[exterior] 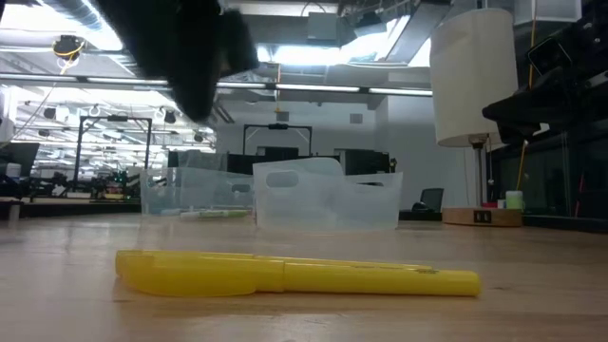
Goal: Pick & Place Markers
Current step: Put the top yellow pen into the white bin
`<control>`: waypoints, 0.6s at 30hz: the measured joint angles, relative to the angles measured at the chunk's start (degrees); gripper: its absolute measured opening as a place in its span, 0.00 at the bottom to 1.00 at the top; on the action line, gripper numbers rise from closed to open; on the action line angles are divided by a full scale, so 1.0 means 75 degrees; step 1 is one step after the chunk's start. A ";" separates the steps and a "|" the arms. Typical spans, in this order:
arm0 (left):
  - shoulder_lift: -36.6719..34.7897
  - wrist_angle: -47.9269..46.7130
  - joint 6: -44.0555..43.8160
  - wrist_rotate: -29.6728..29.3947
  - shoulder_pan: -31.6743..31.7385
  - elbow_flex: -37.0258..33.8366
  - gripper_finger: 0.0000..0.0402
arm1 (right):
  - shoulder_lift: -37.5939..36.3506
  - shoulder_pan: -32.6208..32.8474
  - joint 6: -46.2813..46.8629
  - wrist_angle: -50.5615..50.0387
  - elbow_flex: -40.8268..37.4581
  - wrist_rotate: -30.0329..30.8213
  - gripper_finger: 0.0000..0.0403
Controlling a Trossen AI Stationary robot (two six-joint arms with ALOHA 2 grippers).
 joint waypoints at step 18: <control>0.0273 -0.0166 0.0281 -0.0583 0.0191 0.0338 0.51 | 0.0000 -0.0001 0.0000 -0.0002 -0.0002 0.0000 0.10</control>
